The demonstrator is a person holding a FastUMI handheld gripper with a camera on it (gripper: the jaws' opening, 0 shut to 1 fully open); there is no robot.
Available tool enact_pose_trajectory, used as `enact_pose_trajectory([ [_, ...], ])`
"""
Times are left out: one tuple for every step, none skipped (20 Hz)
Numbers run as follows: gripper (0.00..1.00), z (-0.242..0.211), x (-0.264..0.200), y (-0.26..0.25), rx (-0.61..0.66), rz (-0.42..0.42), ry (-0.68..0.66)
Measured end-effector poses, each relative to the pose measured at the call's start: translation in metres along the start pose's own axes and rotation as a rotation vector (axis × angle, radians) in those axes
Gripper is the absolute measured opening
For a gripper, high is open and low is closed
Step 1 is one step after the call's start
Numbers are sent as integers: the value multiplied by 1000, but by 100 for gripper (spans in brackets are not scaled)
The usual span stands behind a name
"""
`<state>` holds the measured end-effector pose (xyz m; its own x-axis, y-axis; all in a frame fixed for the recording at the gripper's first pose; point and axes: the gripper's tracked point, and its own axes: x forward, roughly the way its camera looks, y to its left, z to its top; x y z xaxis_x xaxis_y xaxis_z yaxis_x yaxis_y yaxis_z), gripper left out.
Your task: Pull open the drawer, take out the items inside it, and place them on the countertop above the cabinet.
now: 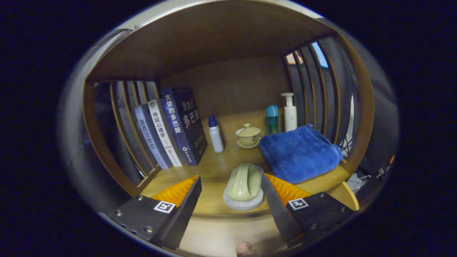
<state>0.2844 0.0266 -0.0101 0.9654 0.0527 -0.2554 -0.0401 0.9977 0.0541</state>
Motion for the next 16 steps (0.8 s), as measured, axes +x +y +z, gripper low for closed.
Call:
enact_pose_trajectory([
  [99,3,-13,2,-15,7,-14],
  [99,0,-25,1,-22,10,-26],
  [99,1,-38,2,-18,12,-31],
  [99,0,-52,4,-14,21,-38],
  [99,-1,-65,4,-8,24,-37],
  [99,-2,-77,4,-3,27,-44],
  [99,-4,-90,5,-2,32,-46],
  [99,-8,-102,6,-6,40,-45],
  [99,-12,-113,6,-8,37,-52],
  [99,-20,-125,5,-13,36,-51],
  [99,-26,-134,4,-12,28,-53],
  [99,-33,-144,5,-16,37,-56],
  [99,-41,-152,5,-22,39,-60],
  [99,-48,-158,0,-31,23,-72],
  [99,-57,-164,-2,-41,14,-73],
  [99,-66,-169,-3,-55,10,-78],
])
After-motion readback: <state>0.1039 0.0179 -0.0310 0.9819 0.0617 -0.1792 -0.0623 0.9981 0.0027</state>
